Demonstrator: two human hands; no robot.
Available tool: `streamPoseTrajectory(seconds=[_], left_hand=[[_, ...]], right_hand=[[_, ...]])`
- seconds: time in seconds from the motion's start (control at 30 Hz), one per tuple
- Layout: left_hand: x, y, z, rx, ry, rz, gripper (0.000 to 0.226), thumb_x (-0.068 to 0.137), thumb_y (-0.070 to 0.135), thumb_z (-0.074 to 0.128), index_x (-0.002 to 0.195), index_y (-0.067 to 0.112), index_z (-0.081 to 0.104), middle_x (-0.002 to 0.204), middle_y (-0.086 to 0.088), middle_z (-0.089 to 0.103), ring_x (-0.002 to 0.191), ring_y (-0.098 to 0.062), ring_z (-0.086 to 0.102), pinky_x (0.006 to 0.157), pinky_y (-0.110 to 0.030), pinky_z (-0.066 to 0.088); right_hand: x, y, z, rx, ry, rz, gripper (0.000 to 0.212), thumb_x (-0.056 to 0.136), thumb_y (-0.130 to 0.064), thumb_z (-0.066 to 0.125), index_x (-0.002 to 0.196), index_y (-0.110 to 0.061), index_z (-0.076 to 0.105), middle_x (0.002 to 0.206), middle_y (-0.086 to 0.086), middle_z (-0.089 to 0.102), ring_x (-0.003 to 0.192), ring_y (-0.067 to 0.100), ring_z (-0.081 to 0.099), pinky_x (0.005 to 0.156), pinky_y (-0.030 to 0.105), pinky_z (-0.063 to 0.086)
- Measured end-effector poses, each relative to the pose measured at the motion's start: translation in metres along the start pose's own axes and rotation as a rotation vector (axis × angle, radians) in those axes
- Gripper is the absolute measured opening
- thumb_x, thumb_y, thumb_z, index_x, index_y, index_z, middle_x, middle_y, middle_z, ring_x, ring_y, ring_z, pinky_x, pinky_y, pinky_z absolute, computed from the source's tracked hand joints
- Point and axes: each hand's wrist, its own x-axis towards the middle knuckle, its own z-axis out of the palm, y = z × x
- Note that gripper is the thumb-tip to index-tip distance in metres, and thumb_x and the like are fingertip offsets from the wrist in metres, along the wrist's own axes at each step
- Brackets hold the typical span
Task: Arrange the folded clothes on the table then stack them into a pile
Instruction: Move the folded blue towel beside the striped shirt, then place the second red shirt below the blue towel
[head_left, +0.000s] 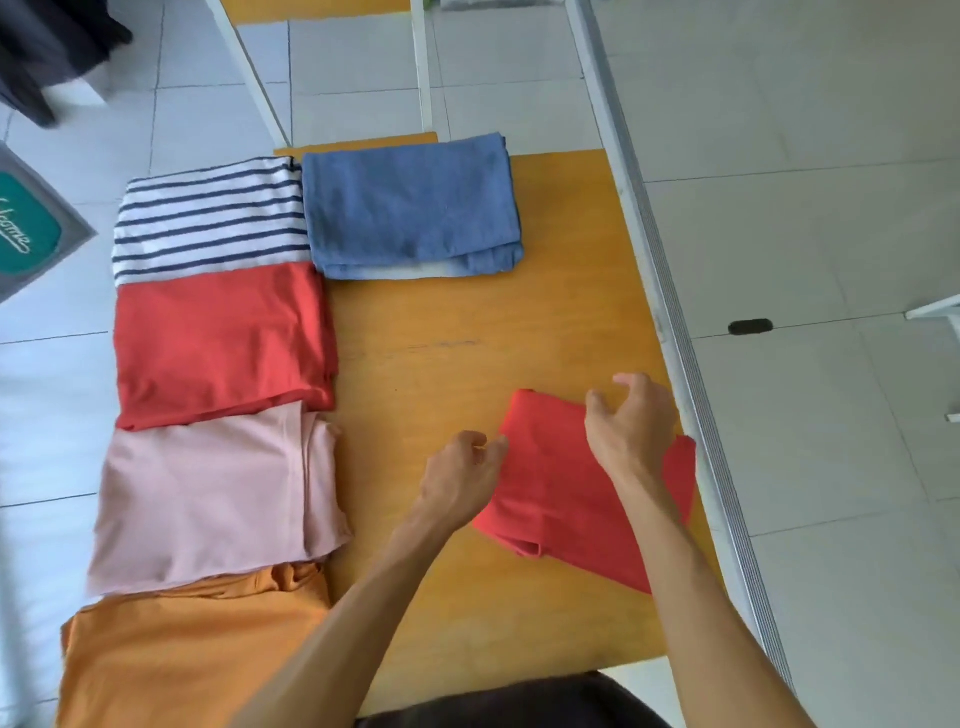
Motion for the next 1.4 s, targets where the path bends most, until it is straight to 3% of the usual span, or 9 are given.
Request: streamPoseTrajectory(seconds=[0.17, 0.3, 0.47, 0.6, 0.8, 0.97, 1.1, 1.27, 1.4], left_hand=[[-0.005, 0.001, 0.026, -0.007, 0.027, -0.001, 0.07, 0.088, 0.07, 0.046, 0.124, 0.011, 0.056, 0.112, -0.006, 0.064, 0.102, -0.028, 0.062, 0.081, -0.04, 0.053], [-0.005, -0.002, 0.034, 0.055, -0.003, -0.02, 0.072, 0.076, 0.079, 0.052, 0.107, 0.014, 0.056, 0.098, 0.0, 0.062, 0.088, -0.024, 0.061, 0.062, -0.033, 0.045], [-0.005, -0.019, 0.027, 0.056, 0.038, 0.001, 0.053, 0.086, 0.066, 0.054, 0.067, 0.018, 0.045, 0.062, 0.003, 0.051, 0.057, -0.017, 0.049, 0.046, -0.031, 0.031], [-0.008, -0.034, 0.014, -0.064, 0.158, -0.051, 0.051, 0.091, 0.058, 0.052, 0.075, 0.009, 0.052, 0.067, -0.003, 0.055, 0.065, -0.025, 0.054, 0.053, -0.035, 0.035], [-0.009, -0.043, -0.016, -0.322, 0.329, -0.149, 0.041, 0.094, 0.05, 0.051, 0.092, 0.01, 0.061, 0.087, -0.006, 0.067, 0.085, -0.028, 0.062, 0.078, -0.044, 0.052], [0.018, -0.045, -0.077, -0.361, 0.492, -0.075, 0.033, 0.094, 0.044, 0.055, 0.078, 0.015, 0.056, 0.07, 0.006, 0.055, 0.072, -0.019, 0.055, 0.061, -0.031, 0.039], [0.047, -0.028, -0.116, -0.351, 0.594, -0.091, 0.041, 0.092, 0.044, 0.055, 0.063, 0.018, 0.042, 0.061, 0.007, 0.046, 0.061, -0.018, 0.047, 0.06, -0.034, 0.032], [0.074, -0.024, -0.132, -0.205, 0.534, -0.22, 0.029, 0.092, 0.024, 0.051, 0.111, 0.005, 0.06, 0.111, -0.016, 0.065, 0.108, -0.038, 0.058, 0.087, -0.036, 0.042], [0.08, -0.031, -0.126, -0.177, 0.507, -0.25, 0.038, 0.087, 0.012, 0.05, 0.123, 0.003, 0.052, 0.124, -0.023, 0.06, 0.116, -0.041, 0.055, 0.093, -0.036, 0.042]], right_hand=[[-0.035, 0.067, -0.017, -0.12, 0.086, 0.202, 0.064, 0.09, -0.039, 0.068, 0.144, -0.012, 0.045, 0.149, 0.016, 0.043, 0.138, 0.038, 0.035, 0.109, 0.055, 0.029], [-0.04, 0.091, -0.016, -0.01, 0.015, 0.328, 0.089, 0.085, -0.056, 0.07, 0.148, -0.005, 0.033, 0.14, 0.02, 0.049, 0.124, 0.04, 0.052, 0.102, 0.056, 0.045], [-0.027, 0.087, -0.013, 0.137, -0.08, 0.323, 0.053, 0.08, -0.059, 0.073, 0.105, -0.013, 0.064, 0.083, -0.007, 0.061, 0.069, 0.014, 0.056, 0.068, 0.033, 0.047], [-0.025, 0.068, 0.002, 0.169, -0.07, 0.162, 0.047, 0.082, -0.057, 0.072, 0.094, -0.013, 0.062, 0.089, 0.004, 0.065, 0.079, 0.027, 0.065, 0.073, 0.04, 0.056], [-0.031, 0.019, 0.036, 0.271, -0.151, -0.066, 0.034, 0.098, -0.051, 0.056, 0.099, -0.019, 0.046, 0.077, -0.01, 0.058, 0.065, 0.012, 0.056, 0.061, 0.031, 0.037], [-0.003, -0.054, 0.045, 0.335, -0.205, -0.234, 0.033, 0.101, -0.049, 0.051, 0.102, -0.017, 0.045, 0.077, -0.01, 0.057, 0.064, 0.004, 0.054, 0.06, 0.031, 0.036], [0.023, -0.106, 0.057, 0.356, -0.25, -0.217, 0.035, 0.103, -0.049, 0.046, 0.106, -0.014, 0.045, 0.083, -0.004, 0.058, 0.075, 0.023, 0.059, 0.068, 0.034, 0.042], [0.042, -0.127, 0.079, 0.299, -0.318, -0.111, 0.036, 0.101, -0.038, 0.051, 0.124, -0.009, 0.053, 0.116, 0.008, 0.062, 0.095, 0.025, 0.057, 0.077, 0.029, 0.038], [0.049, -0.117, 0.092, 0.219, -0.364, -0.072, 0.029, 0.101, -0.03, 0.053, 0.12, -0.008, 0.055, 0.113, 0.01, 0.064, 0.088, 0.026, 0.057, 0.073, 0.03, 0.04]])
